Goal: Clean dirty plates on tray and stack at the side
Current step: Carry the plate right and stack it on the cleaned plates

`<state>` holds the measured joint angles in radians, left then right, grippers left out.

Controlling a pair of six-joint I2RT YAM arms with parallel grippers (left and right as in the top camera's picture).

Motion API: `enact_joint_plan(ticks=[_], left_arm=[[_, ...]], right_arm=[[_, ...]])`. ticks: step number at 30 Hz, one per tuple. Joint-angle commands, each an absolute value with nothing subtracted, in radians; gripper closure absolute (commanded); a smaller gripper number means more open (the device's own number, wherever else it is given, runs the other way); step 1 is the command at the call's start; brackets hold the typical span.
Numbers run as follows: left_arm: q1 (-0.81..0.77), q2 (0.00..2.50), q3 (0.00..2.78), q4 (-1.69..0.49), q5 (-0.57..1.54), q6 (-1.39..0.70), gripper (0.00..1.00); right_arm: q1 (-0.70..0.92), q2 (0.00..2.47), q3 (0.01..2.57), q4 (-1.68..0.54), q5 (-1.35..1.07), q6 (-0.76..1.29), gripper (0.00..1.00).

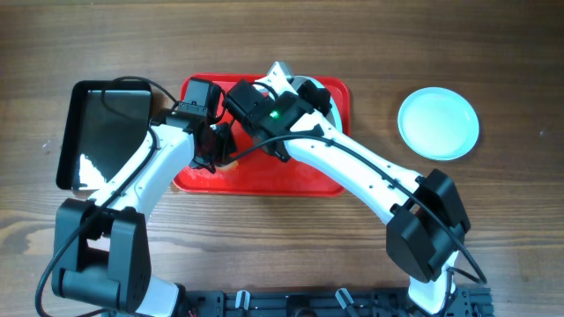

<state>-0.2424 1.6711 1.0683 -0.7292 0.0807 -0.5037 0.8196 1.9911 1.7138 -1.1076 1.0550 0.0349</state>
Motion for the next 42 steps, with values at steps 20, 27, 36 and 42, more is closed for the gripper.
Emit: enact_joint_plan(ticks=[20,27,36,42], left_arm=[[-0.245,1.678,1.059,-0.722,0.093,-0.514,0.96],[-0.245,1.678,1.058,-0.721,0.093,-0.514,0.96],[-0.245,1.678,1.058,-0.718,0.093,-0.514,0.96],[-0.245,1.678,1.058,-0.718,0.093,-0.514,0.96]], right_arm=[[-0.392,1.642,1.378,-0.847,-0.128,0.135,0.96],[-0.410,1.713,1.283,-0.736,-0.120,0.138,0.96],[-0.413,1.787,1.283,-0.739,-0.035,0.134,0.95],[-0.427,1.787,1.283,-0.741,-0.034,0.142,0.84]])
